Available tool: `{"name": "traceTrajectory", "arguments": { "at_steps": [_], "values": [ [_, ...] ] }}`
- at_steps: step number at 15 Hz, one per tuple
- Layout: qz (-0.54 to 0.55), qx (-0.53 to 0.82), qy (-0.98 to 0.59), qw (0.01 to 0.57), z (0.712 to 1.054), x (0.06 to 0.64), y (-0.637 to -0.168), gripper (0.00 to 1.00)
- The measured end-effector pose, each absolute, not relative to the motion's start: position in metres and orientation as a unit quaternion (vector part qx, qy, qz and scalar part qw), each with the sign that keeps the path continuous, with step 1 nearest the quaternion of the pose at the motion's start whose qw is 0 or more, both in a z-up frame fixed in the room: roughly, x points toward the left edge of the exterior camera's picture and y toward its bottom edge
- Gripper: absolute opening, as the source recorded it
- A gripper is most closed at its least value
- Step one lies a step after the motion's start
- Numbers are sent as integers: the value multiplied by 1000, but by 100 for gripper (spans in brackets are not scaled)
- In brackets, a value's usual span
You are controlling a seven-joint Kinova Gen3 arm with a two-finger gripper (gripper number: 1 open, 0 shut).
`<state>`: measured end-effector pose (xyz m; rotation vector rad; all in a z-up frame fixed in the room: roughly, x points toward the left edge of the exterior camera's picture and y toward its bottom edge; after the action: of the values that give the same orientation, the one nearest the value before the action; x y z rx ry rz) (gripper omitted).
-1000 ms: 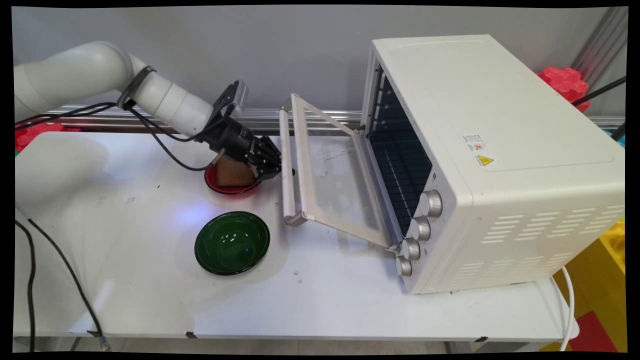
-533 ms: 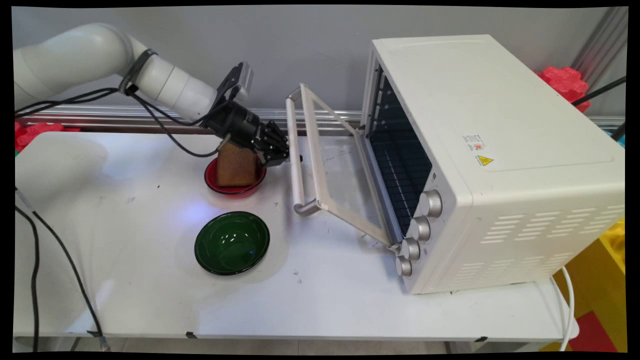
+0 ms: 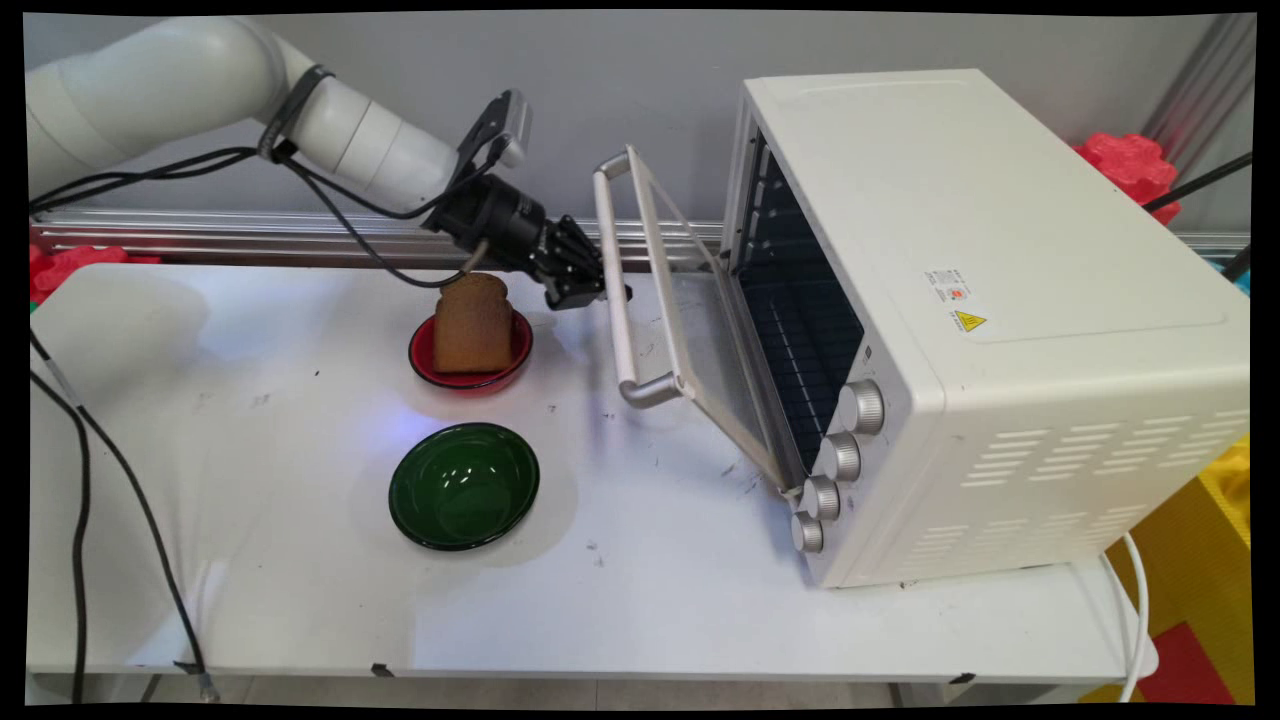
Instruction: Close the oven
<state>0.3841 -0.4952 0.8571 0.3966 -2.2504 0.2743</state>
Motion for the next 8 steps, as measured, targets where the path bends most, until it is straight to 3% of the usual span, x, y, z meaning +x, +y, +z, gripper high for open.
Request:
{"name": "traceTrajectory", "arguments": {
  "at_steps": [8],
  "values": [
    [108, 161, -890, 412, 870, 361, -505, 0]
  ]
}}
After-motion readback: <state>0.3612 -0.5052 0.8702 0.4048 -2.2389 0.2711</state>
